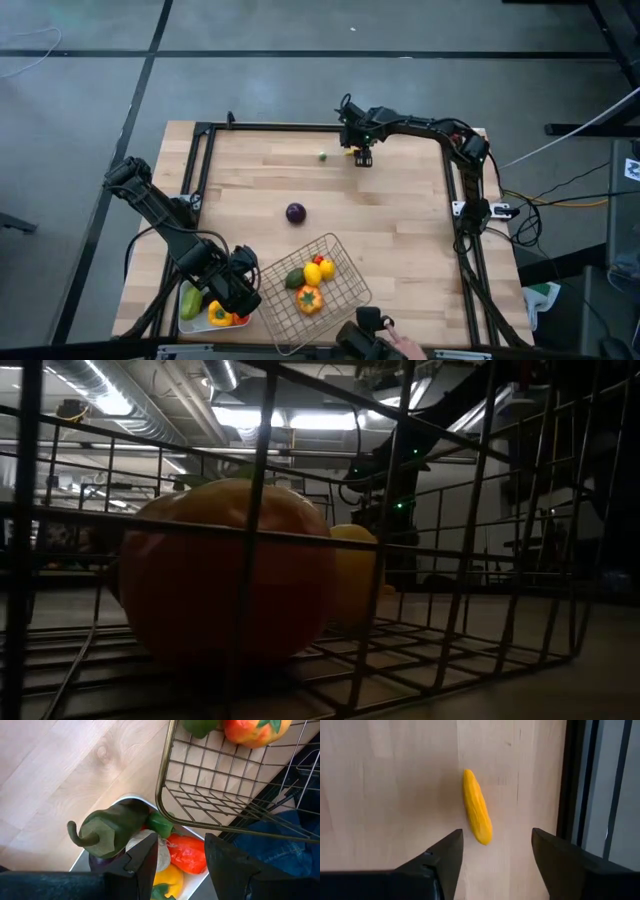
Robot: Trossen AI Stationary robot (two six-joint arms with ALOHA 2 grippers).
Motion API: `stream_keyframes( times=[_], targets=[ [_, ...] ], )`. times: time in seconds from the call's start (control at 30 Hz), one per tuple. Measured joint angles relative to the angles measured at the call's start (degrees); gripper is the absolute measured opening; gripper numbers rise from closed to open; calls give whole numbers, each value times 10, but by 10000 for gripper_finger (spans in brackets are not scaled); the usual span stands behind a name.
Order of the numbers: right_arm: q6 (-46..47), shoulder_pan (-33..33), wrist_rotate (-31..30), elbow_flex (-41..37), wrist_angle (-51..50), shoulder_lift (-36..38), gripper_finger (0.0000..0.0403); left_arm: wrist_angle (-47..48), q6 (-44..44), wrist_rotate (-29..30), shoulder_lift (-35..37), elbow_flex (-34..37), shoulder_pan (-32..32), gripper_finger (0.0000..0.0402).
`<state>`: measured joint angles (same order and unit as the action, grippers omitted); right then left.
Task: Sort produce into baskets
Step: Put the yellow corn into the white bin
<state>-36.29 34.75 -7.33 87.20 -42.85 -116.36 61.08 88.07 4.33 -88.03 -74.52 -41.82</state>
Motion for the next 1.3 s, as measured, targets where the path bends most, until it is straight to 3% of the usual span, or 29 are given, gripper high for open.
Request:
stream_keyframes(
  times=[0.6, 0.97, 1.3],
  targets=[
    [-56, 6, 14, 0, -2, 0, 208, 0, 0, 9, 0, 0, 0, 157],
    [-191, 6, -28, 0, -20, 0, 208, 0, 0, 23, 0, 0, 0, 156],
    [-194, 6, -42, 0, -40, 0, 208, 0, 1, 23, 0, 0, 0, 156]
  ],
)
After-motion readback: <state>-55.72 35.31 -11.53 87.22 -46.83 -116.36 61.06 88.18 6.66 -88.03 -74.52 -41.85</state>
